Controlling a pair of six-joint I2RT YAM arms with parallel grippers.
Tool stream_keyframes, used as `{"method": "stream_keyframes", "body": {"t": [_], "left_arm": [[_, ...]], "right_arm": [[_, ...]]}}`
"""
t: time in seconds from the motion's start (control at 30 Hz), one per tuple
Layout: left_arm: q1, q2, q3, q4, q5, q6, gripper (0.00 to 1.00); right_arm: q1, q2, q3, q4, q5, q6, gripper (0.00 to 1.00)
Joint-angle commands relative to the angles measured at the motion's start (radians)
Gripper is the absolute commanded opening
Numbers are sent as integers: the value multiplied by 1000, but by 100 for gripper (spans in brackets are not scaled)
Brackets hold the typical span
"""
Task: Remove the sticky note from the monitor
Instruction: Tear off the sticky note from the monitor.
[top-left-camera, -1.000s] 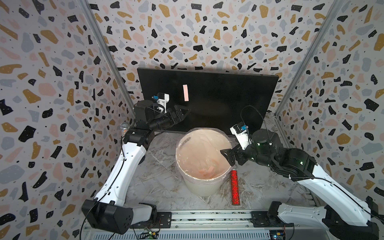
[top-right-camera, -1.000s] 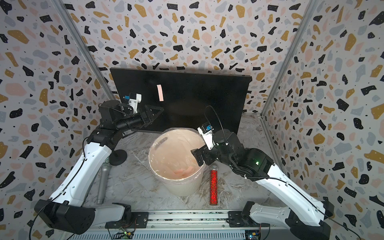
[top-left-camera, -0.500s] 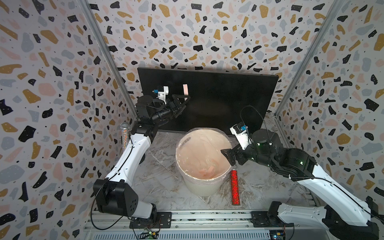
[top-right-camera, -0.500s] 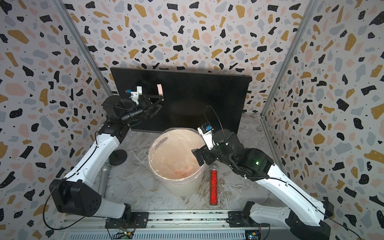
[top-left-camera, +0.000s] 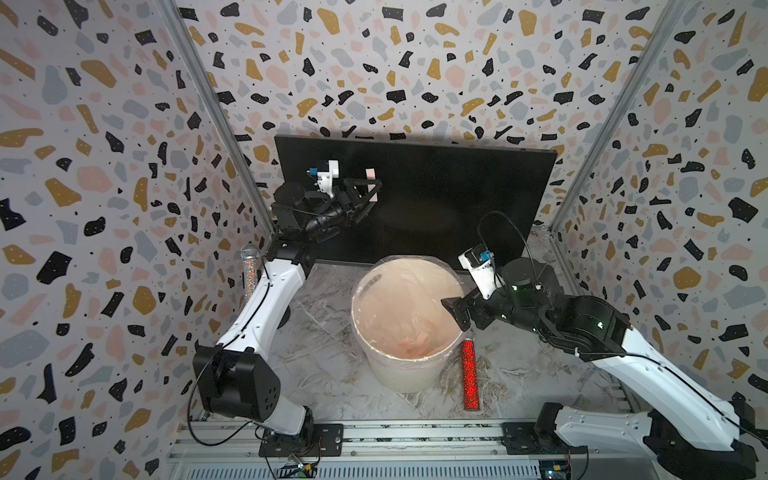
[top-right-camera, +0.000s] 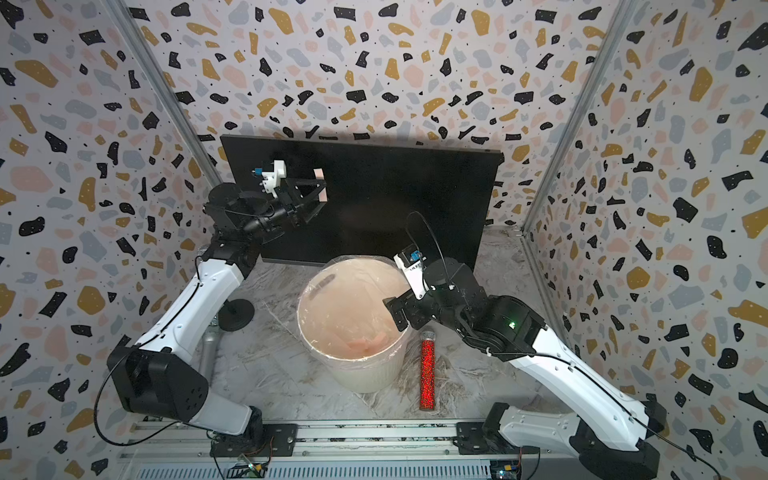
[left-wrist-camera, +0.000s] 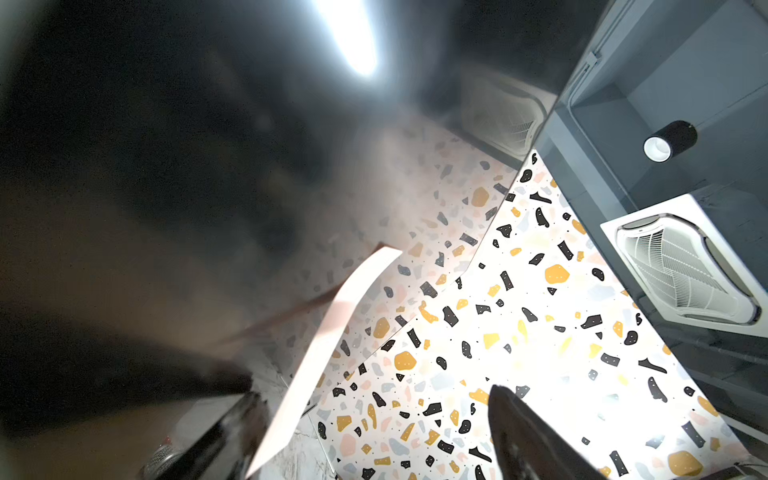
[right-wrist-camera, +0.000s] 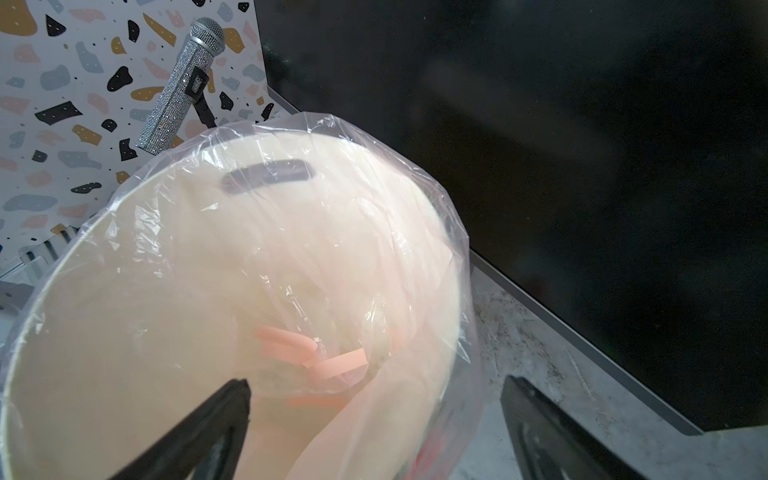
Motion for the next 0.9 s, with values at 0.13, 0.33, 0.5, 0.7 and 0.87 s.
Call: {"method": "stream_keyframes", "body": {"t": [0.13,0.33,0.5,0.7,0.87], "left_arm": [[5,14,33,61,-21,-17,70],[5,17,28,44,-30,-22,53],[5,18,15,60,-33,-45,35],[5,10,5,54,-28,-51,14],[5,-2,9,34,-26,-39,4]], "right_arm": [[-4,-13,10,-6,7,0,100],[-4,-23,6,-7,6,5,100],[-4,-25,6,-7,5,9,100],[-4,-29,7,-7,1,15,100],[-4,-33,10,-7,-2,20,100]]}}
